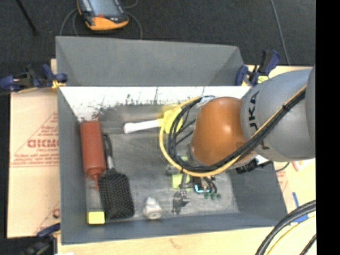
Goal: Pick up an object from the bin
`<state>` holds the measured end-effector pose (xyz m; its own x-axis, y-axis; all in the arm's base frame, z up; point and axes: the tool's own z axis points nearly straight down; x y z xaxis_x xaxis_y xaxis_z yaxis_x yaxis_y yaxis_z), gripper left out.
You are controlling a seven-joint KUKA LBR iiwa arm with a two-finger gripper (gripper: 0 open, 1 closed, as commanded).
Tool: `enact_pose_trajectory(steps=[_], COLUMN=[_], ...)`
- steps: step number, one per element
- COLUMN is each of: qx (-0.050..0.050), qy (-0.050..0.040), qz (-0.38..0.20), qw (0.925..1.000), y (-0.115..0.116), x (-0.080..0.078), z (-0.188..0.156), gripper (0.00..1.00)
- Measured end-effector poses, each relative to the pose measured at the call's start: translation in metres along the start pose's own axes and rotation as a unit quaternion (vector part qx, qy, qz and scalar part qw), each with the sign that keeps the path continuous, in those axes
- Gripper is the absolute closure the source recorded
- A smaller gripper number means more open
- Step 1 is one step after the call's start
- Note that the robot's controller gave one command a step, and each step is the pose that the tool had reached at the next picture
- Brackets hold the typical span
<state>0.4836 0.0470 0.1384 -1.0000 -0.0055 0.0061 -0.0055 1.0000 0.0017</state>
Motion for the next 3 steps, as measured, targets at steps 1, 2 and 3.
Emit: enact_pose_trajectory(steps=[1, 2, 3], qx=[0.000, 0.009, 0.008], qy=[-0.0040, 0.0049, 0.0048], qz=[0.001, -0.172, -0.171], qw=[1.0000, 0.9851, 0.9853], y=[0.000, 0.103, 0.103], x=[-0.002, -0.011, -0.010], z=[-0.004, 0.056, 0.056], gripper=[0.00, 1.00, 1.00])
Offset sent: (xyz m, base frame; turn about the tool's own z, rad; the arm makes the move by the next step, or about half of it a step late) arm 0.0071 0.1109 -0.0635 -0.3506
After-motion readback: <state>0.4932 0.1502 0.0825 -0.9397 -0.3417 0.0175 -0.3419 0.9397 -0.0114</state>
